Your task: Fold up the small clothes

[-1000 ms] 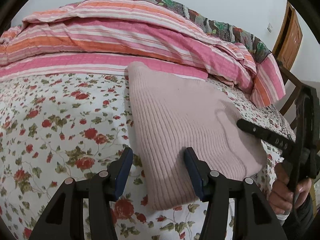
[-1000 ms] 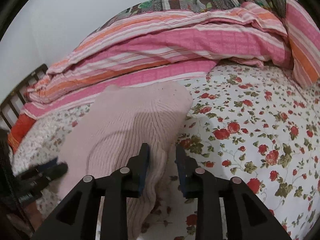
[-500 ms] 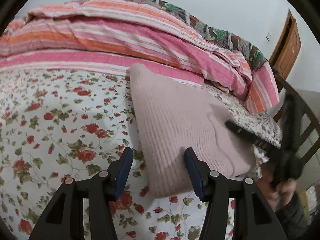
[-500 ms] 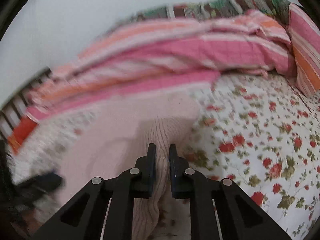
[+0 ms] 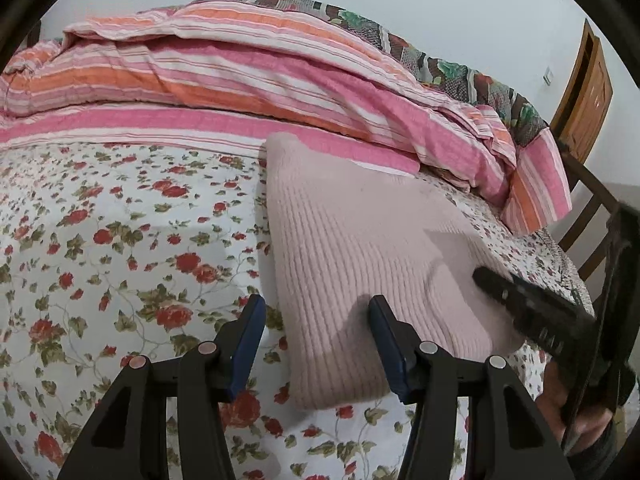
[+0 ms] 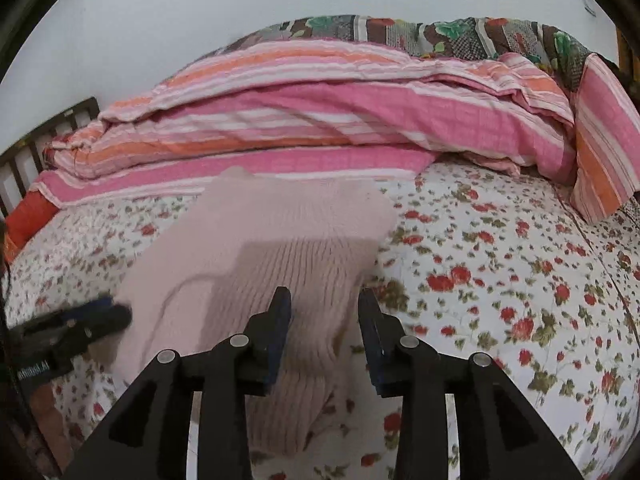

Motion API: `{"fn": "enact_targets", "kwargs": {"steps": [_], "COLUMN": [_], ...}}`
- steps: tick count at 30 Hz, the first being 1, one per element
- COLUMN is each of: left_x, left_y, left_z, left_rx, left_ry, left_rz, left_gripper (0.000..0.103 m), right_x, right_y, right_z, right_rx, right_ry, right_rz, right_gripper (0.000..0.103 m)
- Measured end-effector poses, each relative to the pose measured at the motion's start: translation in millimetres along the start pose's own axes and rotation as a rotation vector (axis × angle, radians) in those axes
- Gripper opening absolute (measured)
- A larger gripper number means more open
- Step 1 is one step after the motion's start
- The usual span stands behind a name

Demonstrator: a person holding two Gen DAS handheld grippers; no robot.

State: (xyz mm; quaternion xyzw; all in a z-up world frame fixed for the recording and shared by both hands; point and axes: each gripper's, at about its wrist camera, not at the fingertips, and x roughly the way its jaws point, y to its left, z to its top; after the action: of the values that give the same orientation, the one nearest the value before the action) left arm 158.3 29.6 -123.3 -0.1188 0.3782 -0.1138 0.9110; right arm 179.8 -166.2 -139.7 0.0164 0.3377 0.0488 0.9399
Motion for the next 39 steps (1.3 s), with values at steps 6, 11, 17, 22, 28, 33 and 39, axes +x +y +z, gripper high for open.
{"fn": "enact_targets", "kwargs": {"steps": [6,11,17,22,28,33,39], "left_x": [8,7,1,-7,-18,-31,-68], "left_y": [1,-1,-3,-6,-8,-12,-26], "left_z": [-7,-11,-13,-17,-19,-22,-21], "left_rx": [-0.018,-0.01,-0.018,-0.024,-0.025,-0.01,0.007], "left_ry": [0.026,0.04,0.04,0.044,0.055,0.07,0.018], "left_rz": [0.015,0.028,0.046,0.066,0.087,0.109,0.134], "left_gripper": [0.053,0.055,0.055,0.057,0.058,0.061,0.069], "right_x": [2,1,-7,-13,-25,-43,-84], "right_y": [-6,-7,-7,-6,-12,-17,-17], "right_z": [-13,-15,-14,-14,-16,-17,-17], "right_rx": [0.029,0.035,0.044,0.052,0.079,0.088,0.088], "right_ry": [0.027,0.039,0.05,0.069,0.091,0.097,0.051], "right_rz": [0.001,-0.001,-0.001,0.0,-0.007,-0.022,-0.061], "right_gripper": [0.034,0.034,0.035,0.041,0.051,0.054,0.061]}}
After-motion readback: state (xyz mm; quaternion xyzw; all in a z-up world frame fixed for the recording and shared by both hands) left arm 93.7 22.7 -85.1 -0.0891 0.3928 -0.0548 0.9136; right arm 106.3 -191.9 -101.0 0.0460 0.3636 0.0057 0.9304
